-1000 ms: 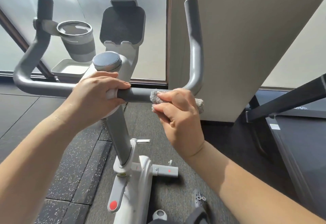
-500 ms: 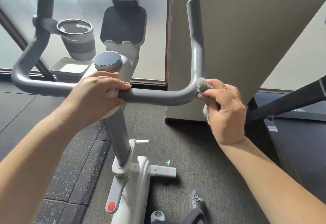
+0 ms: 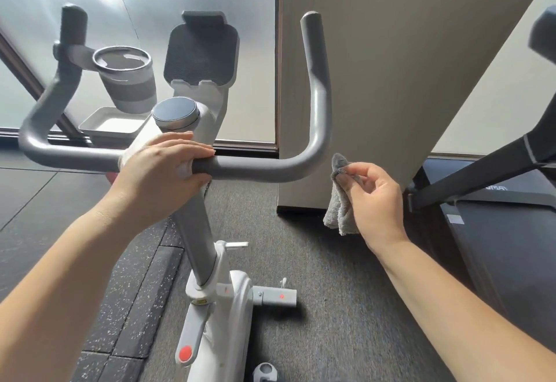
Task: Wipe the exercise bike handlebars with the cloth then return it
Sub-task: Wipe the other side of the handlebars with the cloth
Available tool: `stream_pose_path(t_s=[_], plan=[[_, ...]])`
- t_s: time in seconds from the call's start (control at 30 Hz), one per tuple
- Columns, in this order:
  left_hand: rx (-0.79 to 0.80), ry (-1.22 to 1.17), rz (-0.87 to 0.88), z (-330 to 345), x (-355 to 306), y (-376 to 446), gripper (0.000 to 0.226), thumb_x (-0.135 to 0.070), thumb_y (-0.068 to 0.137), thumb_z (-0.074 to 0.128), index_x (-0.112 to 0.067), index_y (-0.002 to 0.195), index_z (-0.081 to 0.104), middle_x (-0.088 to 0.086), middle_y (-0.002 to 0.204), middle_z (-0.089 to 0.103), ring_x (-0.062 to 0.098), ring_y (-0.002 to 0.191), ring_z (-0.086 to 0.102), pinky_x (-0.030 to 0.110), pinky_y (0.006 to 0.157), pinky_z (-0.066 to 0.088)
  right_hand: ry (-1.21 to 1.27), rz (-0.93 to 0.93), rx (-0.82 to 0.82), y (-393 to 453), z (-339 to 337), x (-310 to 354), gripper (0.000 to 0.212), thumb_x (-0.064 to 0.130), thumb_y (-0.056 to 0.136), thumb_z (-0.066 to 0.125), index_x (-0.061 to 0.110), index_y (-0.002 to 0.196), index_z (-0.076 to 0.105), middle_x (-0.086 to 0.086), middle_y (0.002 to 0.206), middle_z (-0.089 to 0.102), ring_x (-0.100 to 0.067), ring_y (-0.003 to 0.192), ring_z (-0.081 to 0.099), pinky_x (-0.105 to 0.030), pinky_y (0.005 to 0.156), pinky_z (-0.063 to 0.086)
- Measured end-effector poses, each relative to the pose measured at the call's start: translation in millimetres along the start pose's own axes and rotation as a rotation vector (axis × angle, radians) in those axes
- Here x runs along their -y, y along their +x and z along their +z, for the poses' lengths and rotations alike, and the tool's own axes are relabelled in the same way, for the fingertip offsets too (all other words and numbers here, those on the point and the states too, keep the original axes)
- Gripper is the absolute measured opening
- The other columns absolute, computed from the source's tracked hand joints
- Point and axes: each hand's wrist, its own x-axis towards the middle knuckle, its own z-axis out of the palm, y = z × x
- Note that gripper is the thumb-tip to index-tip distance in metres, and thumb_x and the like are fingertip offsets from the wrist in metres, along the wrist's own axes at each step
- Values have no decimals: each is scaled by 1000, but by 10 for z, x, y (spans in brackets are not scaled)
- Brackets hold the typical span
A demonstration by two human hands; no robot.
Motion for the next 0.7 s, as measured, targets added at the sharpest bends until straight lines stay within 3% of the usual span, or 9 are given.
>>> stream_pose_path(t_s=[0.13,0.23,0.3,0.33,0.43,0.5,0.6,0.7], plan=[[-55,-67,-13,45,-226,-99,38,-11,72,77,-17,108,69,-2,116,65,19,113,56,20,103,29,6,-40,60,3,-17,56,12,9,86,67,18,82,60,9,78,63,9,68,60,-7,68,46],[-111,-105,-1,121,-456,-260,31,-15,76,73,-18,107,69,-2,116,65,21,113,54,33,103,36,-26,-42,101,4,-74,28,7,12,90,61,17,89,56,9,83,60,13,69,57,-4,70,43],[-145,-100,3,174,-635,-371,29,-22,77,66,-18,105,69,-2,114,65,21,110,53,34,101,37,-44,-20,147,8,-151,15,4,16,94,55,19,93,53,10,86,58,9,76,56,-5,73,43],[-160,-96,-6,198,-732,-424,28,-24,77,64,-18,104,69,-2,112,64,20,108,52,30,100,36,-24,18,171,5,-201,10,5,18,96,52,22,93,52,8,88,58,1,81,57,-12,77,47],[-153,-33,-30,312,-980,-580,26,-27,79,59,-20,103,67,-1,106,66,23,99,53,33,92,41,39,178,234,-20,-382,-40,8,25,97,50,29,90,51,-10,98,62,-30,86,60,-51,84,52],[-81,45,-50,435,-1125,-682,26,-26,80,64,-22,105,67,0,104,67,25,98,55,39,88,46,62,236,272,-76,-554,-55,9,37,90,56,29,90,53,-20,105,63,-38,91,62,-62,87,49],[52,152,-104,650,-1358,-838,31,-28,81,66,-21,111,65,3,108,67,28,102,55,41,87,46,27,276,341,-179,-846,-74,51,60,63,74,28,96,53,-7,107,66,-28,103,65,-51,95,50],[221,200,-181,859,-1615,-1007,43,-34,86,59,-23,127,54,2,123,61,27,115,48,39,95,41,-143,251,382,-263,-1102,-165,47,32,66,84,25,99,51,0,106,64,-19,98,63,-41,92,51]])
